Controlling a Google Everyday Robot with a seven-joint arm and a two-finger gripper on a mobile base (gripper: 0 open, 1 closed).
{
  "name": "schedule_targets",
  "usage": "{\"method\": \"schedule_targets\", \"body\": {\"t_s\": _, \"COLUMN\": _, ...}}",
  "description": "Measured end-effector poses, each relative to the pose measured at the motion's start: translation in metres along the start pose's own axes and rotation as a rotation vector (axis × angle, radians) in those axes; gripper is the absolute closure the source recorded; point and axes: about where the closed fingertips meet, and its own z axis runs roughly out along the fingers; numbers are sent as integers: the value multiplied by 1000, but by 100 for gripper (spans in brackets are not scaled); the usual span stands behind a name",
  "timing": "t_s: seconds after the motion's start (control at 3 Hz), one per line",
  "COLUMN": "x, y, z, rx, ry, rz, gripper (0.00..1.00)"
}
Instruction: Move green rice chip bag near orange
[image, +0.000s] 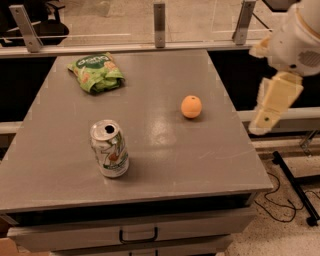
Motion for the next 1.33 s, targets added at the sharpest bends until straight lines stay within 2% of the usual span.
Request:
{"method": "schedule_targets", "body": {"t_s": 0.33, "x": -63, "y": -45, "z": 26, "rx": 13, "ry": -126, "rz": -95, "gripper": 0}}
{"method": "schedule_targets", "body": {"t_s": 0.67, "x": -147, "y": -76, "z": 53, "rx": 39, "ry": -270, "rz": -170, "gripper": 0}}
{"method": "schedule_targets", "body": {"t_s": 1.0, "x": -147, "y": -76, "z": 53, "rx": 39, "ry": -270, "rz": -170, "gripper": 0}}
{"method": "schedule_targets", "body": {"t_s": 1.33, "x": -172, "y": -88, "z": 81, "rx": 36, "ry": -340, "rz": -139, "gripper": 0}}
